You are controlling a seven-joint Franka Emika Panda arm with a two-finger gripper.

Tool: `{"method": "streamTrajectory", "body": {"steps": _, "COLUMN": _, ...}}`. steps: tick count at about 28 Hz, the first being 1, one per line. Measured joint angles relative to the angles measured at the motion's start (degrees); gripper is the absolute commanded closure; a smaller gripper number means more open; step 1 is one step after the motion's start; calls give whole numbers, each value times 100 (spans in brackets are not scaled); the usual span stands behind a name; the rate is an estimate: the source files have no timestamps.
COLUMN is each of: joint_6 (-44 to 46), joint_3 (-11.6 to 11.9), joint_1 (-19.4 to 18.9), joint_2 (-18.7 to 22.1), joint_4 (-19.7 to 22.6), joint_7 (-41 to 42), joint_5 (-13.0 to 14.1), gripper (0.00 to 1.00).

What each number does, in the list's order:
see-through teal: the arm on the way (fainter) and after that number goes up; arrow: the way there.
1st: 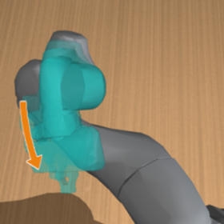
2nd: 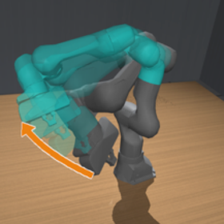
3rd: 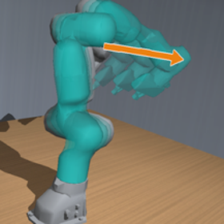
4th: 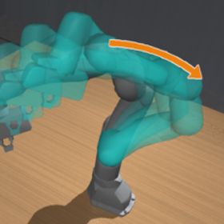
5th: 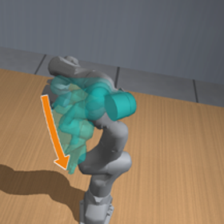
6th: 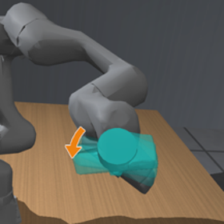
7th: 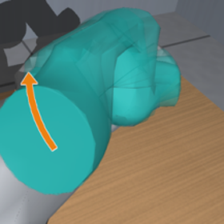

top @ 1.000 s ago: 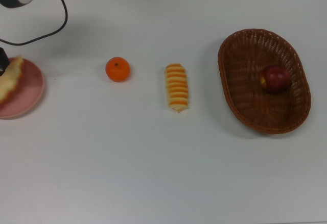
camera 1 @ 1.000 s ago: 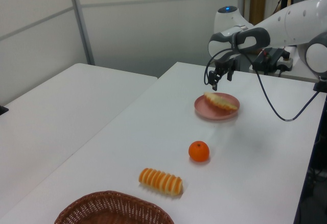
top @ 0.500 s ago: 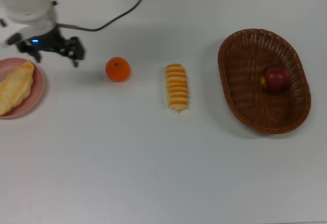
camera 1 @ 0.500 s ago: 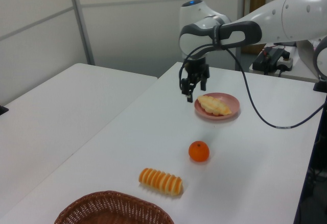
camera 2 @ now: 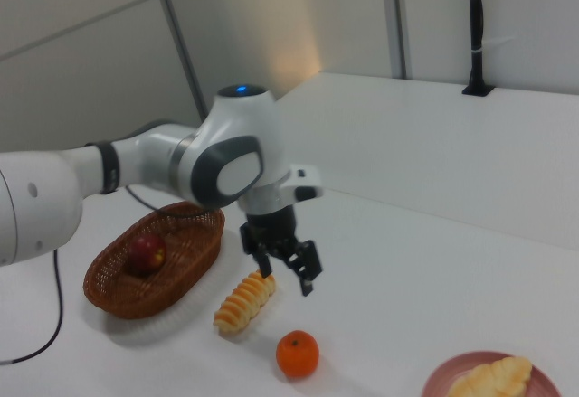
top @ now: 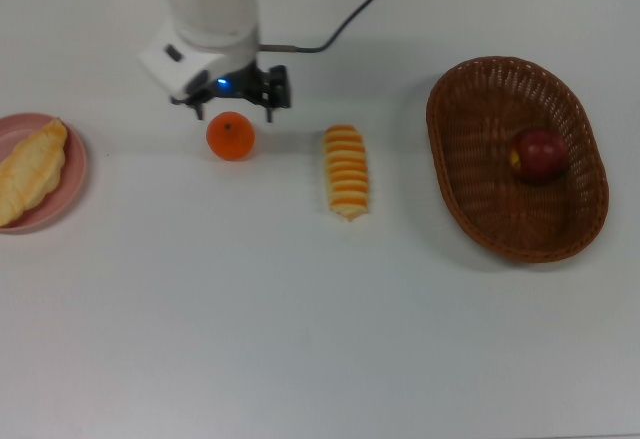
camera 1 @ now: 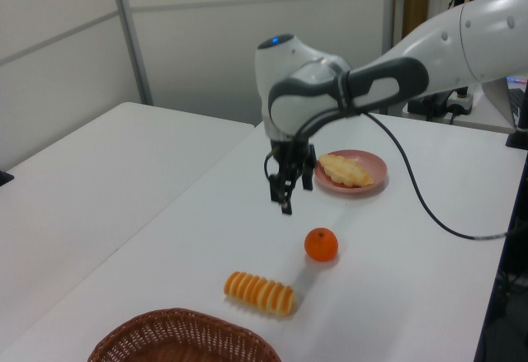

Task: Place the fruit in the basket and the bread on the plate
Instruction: 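Move the gripper down to the orange and grasp it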

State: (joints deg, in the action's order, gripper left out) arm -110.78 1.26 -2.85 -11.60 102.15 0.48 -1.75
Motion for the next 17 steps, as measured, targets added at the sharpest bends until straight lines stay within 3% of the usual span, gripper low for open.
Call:
{"method": "streamTrajectory", "body": {"steps": 9, "joint_6": -1026, "joint_3": 8, "joint_1": -306, "joint_2": -33, "joint_4": 952, "joint_7": -502, "joint_5": -388, "gripper": 0}}
{"method": "streamTrajectory", "body": {"steps": 17, "joint_6": -1368, "joint_3": 89, "joint_1": -264, "joint_2": -179, "joint_4": 1126, "joint_7": -517, "joint_5": -594, "gripper": 0}}
